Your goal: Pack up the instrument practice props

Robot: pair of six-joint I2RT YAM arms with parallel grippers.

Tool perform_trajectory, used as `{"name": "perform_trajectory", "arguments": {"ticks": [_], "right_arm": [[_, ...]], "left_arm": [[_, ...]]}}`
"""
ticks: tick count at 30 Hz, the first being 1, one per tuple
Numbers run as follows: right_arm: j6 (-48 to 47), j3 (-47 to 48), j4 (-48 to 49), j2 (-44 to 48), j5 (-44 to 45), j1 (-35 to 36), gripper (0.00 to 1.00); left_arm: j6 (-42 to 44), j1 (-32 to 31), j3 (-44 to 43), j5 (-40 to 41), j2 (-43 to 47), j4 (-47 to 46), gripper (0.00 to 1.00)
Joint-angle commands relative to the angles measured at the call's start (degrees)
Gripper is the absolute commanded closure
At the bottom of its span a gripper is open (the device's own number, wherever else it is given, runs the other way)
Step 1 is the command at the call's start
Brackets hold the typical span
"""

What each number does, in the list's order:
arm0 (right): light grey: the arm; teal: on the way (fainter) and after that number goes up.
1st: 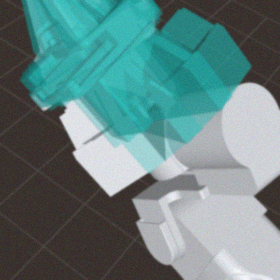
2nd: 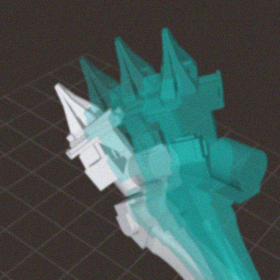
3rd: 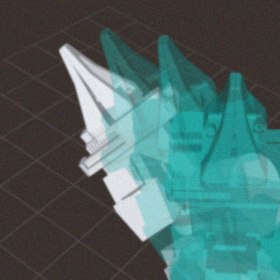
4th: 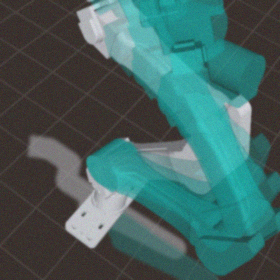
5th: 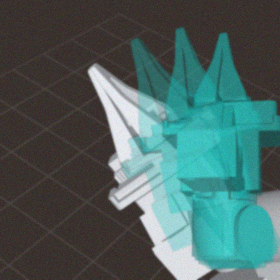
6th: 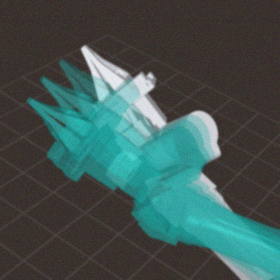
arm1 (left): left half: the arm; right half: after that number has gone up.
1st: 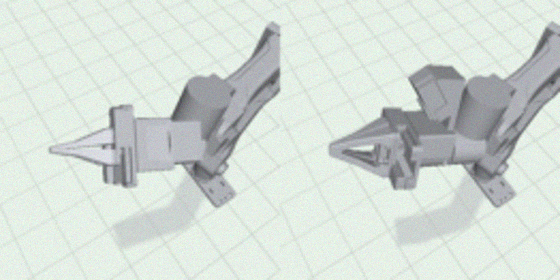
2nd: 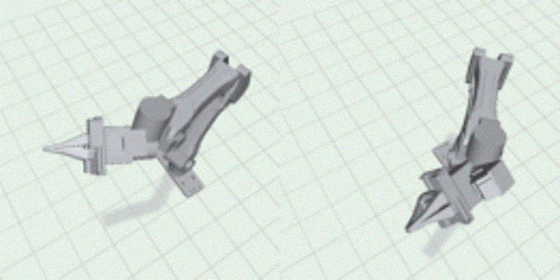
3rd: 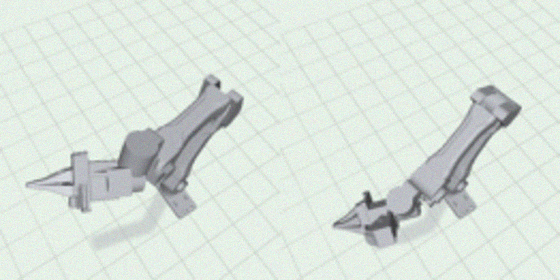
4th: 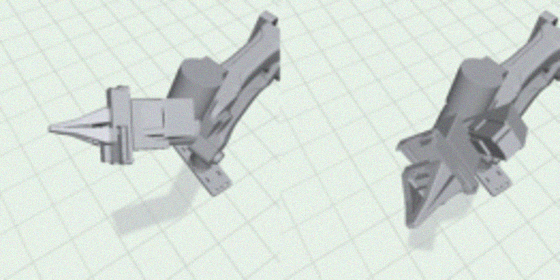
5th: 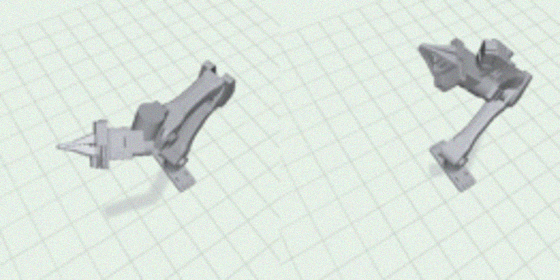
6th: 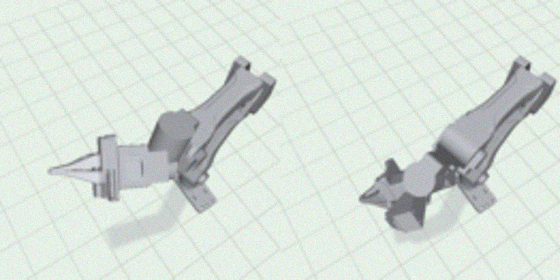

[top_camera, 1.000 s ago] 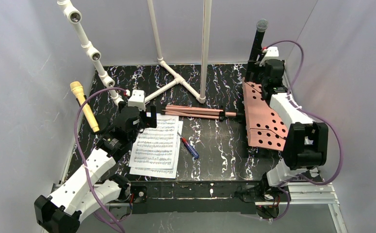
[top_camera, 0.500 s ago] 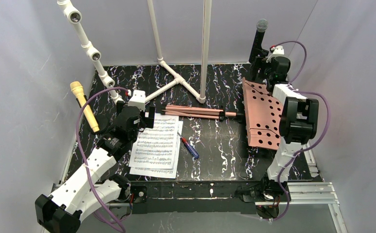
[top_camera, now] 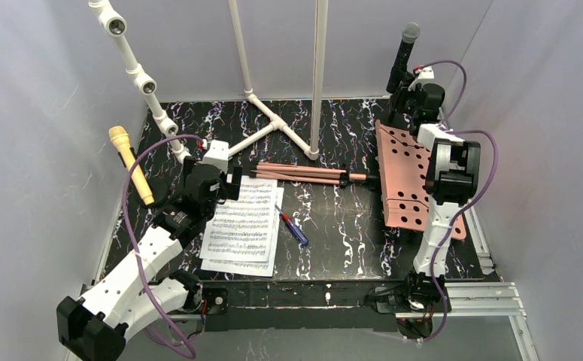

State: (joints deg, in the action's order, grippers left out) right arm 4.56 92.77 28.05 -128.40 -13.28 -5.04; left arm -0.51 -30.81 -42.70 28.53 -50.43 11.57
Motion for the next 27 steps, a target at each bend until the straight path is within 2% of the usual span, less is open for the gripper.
{"name": "perform_trajectory", "arguments": {"ticks": [1,3,5,10,14,20,27], "right_arm": [[0.6,7.4,4.2,-0.6,-3.5,-0.4,0.68],[1.2,9.7,4.5,-0.8,-4.2,-0.3,0.85],[2.2,12.0,5.5,-0.9,-4.7,-0.3,0.93],[3.6,17.7,6.0,-0.1,-5.8,0.0,0.99],[4.0,17.4,6.4,3.6,-7.1,0.6,0.99],[5.2,4.9,10.5,16.5,-8.8,2.2,0.99],[1.9,-16.3,11.2,36.2,-7.4,8.2,0.99]], "left_arm": [[1.9,0.4,0.4,-0.2,0.2,-0.5,0.06],[2.0,0.4,0.4,-0.4,0.4,-0.5,0.06],[2.1,0.4,0.5,-0.4,0.7,-0.7,0.06],[2.4,0.4,0.9,-0.6,2.1,-1.1,0.06],[2.0,0.4,1.0,-1.3,3.4,-0.9,0.06],[1.1,0.4,1.0,-3.4,6.0,-0.7,0.06],[0.8,0.4,1.2,-6.1,9.0,-0.2,0.06]]}}
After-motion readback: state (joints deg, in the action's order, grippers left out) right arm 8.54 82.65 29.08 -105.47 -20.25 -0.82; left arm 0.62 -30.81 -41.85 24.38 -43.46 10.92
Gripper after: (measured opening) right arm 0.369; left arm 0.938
